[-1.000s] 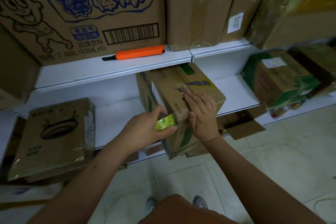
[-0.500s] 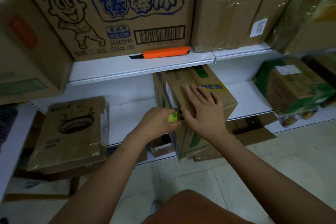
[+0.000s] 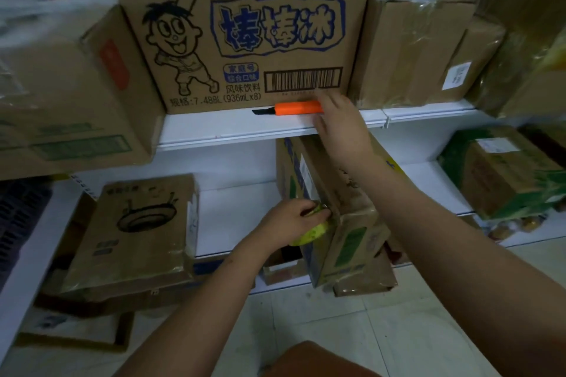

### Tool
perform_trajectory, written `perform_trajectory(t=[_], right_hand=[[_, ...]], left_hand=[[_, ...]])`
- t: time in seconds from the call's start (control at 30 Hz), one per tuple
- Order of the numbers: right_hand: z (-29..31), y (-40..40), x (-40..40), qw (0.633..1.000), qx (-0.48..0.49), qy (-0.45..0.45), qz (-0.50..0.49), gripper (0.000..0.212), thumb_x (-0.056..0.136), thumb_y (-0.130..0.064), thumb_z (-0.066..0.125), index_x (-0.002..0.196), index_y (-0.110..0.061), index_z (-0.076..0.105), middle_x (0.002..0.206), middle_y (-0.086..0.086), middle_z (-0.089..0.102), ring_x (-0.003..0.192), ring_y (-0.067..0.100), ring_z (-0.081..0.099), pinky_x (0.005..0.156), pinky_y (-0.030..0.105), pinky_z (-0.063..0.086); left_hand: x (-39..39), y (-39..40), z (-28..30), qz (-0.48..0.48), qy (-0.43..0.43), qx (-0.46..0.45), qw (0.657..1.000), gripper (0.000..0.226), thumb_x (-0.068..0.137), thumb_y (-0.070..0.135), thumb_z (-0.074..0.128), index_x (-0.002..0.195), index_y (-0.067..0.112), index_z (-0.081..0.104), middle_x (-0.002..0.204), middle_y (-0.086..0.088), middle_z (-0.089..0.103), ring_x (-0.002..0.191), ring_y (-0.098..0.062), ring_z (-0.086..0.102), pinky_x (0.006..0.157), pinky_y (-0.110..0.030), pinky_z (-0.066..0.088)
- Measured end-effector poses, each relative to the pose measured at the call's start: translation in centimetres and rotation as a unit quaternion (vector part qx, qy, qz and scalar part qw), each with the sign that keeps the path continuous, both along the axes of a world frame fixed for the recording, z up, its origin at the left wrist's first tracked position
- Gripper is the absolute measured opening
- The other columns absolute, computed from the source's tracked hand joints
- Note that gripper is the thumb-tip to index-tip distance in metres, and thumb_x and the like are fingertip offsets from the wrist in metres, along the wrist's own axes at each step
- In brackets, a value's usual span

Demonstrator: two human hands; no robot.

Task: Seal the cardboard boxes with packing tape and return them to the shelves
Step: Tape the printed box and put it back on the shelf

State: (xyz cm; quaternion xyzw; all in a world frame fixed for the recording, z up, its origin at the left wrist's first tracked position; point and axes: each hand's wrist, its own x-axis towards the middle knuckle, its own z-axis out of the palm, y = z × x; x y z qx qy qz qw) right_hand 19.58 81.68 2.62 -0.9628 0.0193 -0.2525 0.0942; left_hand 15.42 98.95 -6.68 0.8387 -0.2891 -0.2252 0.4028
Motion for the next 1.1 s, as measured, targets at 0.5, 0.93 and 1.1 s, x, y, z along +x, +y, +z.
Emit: perform_trajectory(t=[0.5, 0.93, 1.1], right_hand=[[-6.2, -2.7, -15.9, 0.953, 0.242, -0.036, -0.177, 0.040, 0.096, -0.043, 0.056, 0.118, -0.010, 0.050, 0.102, 0.002, 0.043, 0.080, 0.014, 0.043, 0.062, 0.028, 0.036], [-9.4, -12.0, -14.8, 0.935, 0.330, -0.067, -0.107, 0.029, 0.089, -0.024, 0.073, 0.114, -0.009, 0.072, 0.110, -0.001, 0.048, 0.092, 0.003, 0.055, 0.085, 0.025, 0.049], [-9.3, -13.6, -11.6, 0.930, 0.353, -0.042, -0.090, 0.029, 0.091, -0.024, 0.071, 0.116, -0.010, 0.070, 0.109, -0.004, 0.046, 0.089, 0.001, 0.054, 0.084, 0.031, 0.050]], left_hand=[[-2.3, -5.6, 0.6, -0.096, 0.092, -0.019, 0.991, 0.056, 0.083, 0.068, 0.058, 0.112, 0.021, 0.062, 0.104, -0.003, 0.068, 0.093, -0.021, 0.068, 0.081, -0.050, 0.058], [-4.6, -15.7, -0.4, 0.029, 0.044, -0.012, 0.999, 0.035, 0.094, 0.047, 0.061, 0.111, 0.021, 0.045, 0.098, -0.003, 0.068, 0.082, -0.023, 0.069, 0.075, -0.045, 0.058], [-2.4, -16.1, 0.6, 0.059, 0.005, -0.011, 0.998, 0.034, 0.096, 0.037, 0.062, 0.118, 0.025, 0.039, 0.092, 0.004, 0.062, 0.062, -0.016, 0.070, 0.042, -0.018, 0.047]])
